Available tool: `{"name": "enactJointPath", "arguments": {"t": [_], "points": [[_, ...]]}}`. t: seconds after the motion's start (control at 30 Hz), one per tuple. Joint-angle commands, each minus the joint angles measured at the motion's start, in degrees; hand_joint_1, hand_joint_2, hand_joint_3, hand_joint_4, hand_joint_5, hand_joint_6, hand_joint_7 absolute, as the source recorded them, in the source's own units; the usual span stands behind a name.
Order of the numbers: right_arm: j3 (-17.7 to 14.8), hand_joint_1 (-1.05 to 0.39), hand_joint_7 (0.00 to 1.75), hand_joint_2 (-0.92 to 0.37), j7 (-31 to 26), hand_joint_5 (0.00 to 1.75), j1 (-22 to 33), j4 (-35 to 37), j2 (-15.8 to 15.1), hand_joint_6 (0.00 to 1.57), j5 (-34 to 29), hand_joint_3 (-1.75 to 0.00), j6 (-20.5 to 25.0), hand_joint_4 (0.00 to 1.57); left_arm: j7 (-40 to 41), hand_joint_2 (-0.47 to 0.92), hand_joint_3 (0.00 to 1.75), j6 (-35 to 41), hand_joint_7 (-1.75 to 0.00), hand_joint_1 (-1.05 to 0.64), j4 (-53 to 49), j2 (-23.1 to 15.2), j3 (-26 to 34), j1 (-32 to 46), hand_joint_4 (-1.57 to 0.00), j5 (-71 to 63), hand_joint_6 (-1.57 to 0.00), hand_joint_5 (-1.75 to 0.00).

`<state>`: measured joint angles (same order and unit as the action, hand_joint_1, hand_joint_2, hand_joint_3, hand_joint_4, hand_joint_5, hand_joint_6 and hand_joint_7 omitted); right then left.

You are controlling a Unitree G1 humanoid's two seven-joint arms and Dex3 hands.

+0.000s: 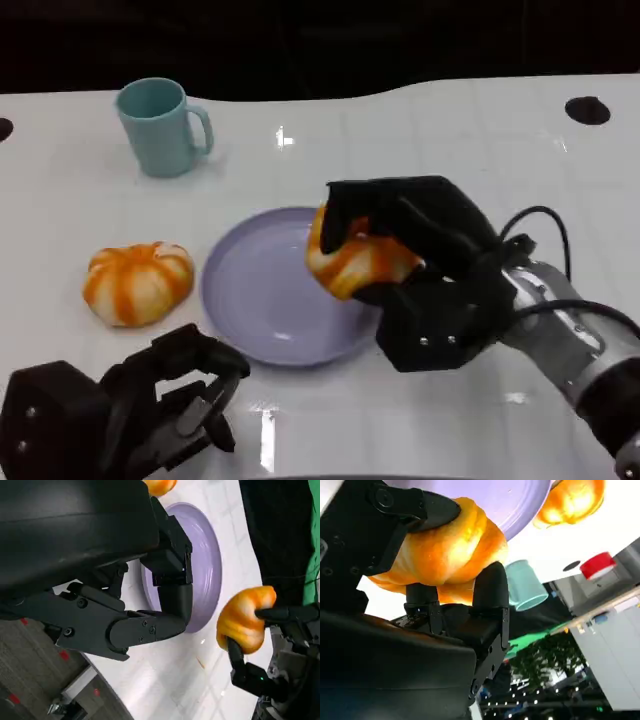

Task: Grasp the bread from the table and place it into the plate.

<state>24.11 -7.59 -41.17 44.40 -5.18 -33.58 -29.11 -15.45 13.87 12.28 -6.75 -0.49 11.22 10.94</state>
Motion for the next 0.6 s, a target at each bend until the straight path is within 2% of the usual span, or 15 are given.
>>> {"name": "enactJointPath", "arguments": {"t": [0.03,0.1,0.13,0.17,0.2,0.23,0.27,0.33,0.4,0.5,0.6], "points": [[1.2,-0.14,1.56,-0.33,-2.8,1.75,-3.8,6.1,2.1,0.76,-0.9,-1.19,-1.2,0.96,-0.1,0.91,0.51,-0.4,-1.46,-0.4,0.8,-0.5,0.9,0.6,-0.69,0.5,-0.61,-1.75],[1.5,-0.14,1.6,-0.35,-3.2,1.75,-5.3,8.9,3.4,0.74,-1.0,-1.16,-1.0,0.96,-0.2,0.91,0.5,-0.6,-1.46,-0.4,0.5,-0.6,1.1,0.5,-0.69,0.6,-0.61,-1.75],[1.5,-0.16,1.46,-0.39,-3.0,1.75,-6.0,10.0,3.9,0.76,-1.0,-1.12,-0.6,0.93,-0.3,0.91,0.5,-0.7,-1.45,-0.41,0.4,-0.6,1.1,0.4,-0.7,0.6,-0.61,-1.75],[1.7,-0.16,1.39,-0.4,-2.9,1.75,-6.7,11.0,4.5,0.77,-1.0,-1.1,0.0,0.91,-0.3,0.91,0.5,-0.7,-1.45,-0.41,0.4,-0.6,1.2,0.4,-0.7,0.6,-0.61,-1.75],[1.7,-0.15,1.22,-0.42,-2.6,1.75,-7.3,11.7,5.1,0.81,-0.9,-1.06,0.8,0.87,-0.4,0.91,0.5,-0.7,-1.44,-0.42,0.3,-0.7,1.2,0.4,-0.71,0.7,-0.61,-1.75],[1.6,-0.17,0.96,-0.48,-2.0,1.72,-7.7,12.2,5.7,0.85,-0.6,-0.89,1.9,0.81,-0.5,0.91,0.49,-0.8,-1.44,-0.43,0.3,-0.7,1.2,0.5,-0.71,0.8,-0.62,-1.75],[1.6,-0.18,0.78,-0.56,-0.9,1.7,-8.0,12.5,6.2,0.89,-0.3,-0.72,3.3,0.78,-0.5,0.91,0.49,-0.4,-1.43,-0.43,0.5,-0.6,1.2,0.6,-0.71,1.1,-0.62,-1.75],[2.0,-0.23,0.43,-0.74,1.2,1.38,-8.4,12.6,6.6,0.89,-0.2,-0.37,5.1,0.73,-0.2,0.91,0.49,-0.1,-1.43,-0.43,0.8,-0.5,1.2,0.7,-0.71,1.4,-0.63,-1.75],[3.2,-0.27,0.18,-0.87,3.2,1.0,-8.7,12.0,6.2,0.79,-1.4,-0.18,6.6,0.59,0.0,0.91,0.48,-0.1,-1.42,-0.43,0.8,-0.4,1.0,0.7,-0.71,1.2,-0.63,-1.75],[5.6,-0.34,0.03,-0.92,6.2,0.54,-9.2,11.4,5.2,0.59,-3.6,-0.18,9.0,0.36,0.1,0.92,0.48,-0.3,-1.41,-0.43,0.7,-0.4,0.7,0.5,-0.7,0.7,-0.64,-1.75],[7.4,-0.47,0.0,-0.92,7.9,0.34,-9.4,11.0,4.8,0.42,-5.7,-0.2,11.9,0.18,0.1,0.92,0.48,-0.9,-1.4,-0.42,0.3,-0.4,0.7,0.5,-0.71,0.5,-0.64,-1.75]]}}
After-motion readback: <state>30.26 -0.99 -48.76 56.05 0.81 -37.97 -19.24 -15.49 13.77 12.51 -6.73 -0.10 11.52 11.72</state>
